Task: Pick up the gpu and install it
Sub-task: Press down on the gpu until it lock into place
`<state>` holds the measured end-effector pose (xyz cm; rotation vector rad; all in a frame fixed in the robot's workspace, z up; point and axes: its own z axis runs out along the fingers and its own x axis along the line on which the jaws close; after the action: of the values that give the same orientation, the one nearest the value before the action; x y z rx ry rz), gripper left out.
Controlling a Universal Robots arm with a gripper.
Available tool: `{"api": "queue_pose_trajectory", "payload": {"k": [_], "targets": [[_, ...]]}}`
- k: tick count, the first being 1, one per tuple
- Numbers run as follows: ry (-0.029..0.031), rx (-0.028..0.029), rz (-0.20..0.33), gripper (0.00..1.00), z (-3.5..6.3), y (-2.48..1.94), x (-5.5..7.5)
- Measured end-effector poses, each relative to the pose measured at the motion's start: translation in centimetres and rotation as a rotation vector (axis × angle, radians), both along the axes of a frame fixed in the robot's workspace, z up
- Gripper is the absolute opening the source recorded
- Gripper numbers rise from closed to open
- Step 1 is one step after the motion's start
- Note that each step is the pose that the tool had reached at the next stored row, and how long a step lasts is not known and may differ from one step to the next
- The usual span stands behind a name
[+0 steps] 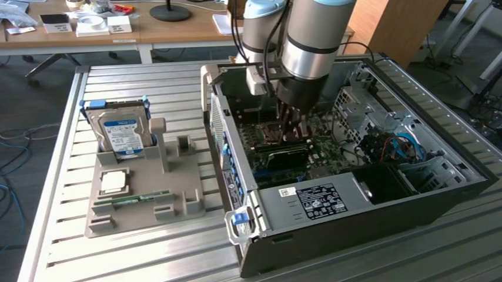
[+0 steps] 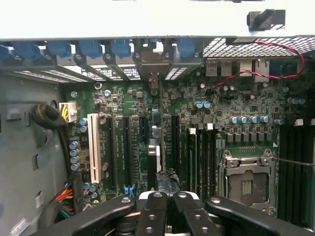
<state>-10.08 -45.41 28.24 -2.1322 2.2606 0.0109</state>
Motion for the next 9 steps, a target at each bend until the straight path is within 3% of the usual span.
{"api": "queue_pose_trajectory", "payload": {"k": [4, 9], "targets": [[-0.0001, 0.0107, 0.000, 0.11, -0.19, 0.04, -0.02], [-0.0001, 0.0123, 0.000, 0.11, -0.50, 0.04, -0.17]]}}
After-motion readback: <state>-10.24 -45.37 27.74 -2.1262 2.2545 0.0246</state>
